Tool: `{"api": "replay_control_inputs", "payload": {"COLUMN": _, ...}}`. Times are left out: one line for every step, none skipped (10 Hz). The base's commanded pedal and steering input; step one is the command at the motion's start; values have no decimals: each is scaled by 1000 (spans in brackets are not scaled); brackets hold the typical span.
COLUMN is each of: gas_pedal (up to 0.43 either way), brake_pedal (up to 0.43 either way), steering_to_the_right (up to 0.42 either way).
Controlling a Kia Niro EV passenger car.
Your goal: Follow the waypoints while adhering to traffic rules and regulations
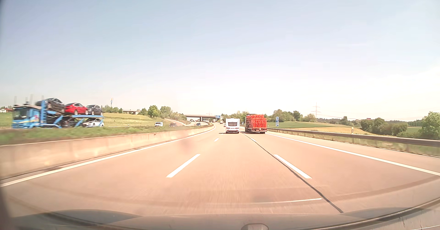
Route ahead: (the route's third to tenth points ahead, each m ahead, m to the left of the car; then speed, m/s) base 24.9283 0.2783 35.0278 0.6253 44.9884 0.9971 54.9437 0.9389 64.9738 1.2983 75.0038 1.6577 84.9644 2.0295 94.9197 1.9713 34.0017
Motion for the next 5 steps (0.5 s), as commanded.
{"api": "replay_control_inputs", "payload": {"gas_pedal": 311, "brake_pedal": 0, "steering_to_the_right": -7}}
{"api": "replay_control_inputs", "payload": {"gas_pedal": 311, "brake_pedal": 0, "steering_to_the_right": -8}}
{"api": "replay_control_inputs", "payload": {"gas_pedal": 311, "brake_pedal": 0, "steering_to_the_right": -8}}
{"api": "replay_control_inputs", "payload": {"gas_pedal": 311, "brake_pedal": 0, "steering_to_the_right": -8}}
{"api": "replay_control_inputs", "payload": {"gas_pedal": 311, "brake_pedal": 0, "steering_to_the_right": -8}}
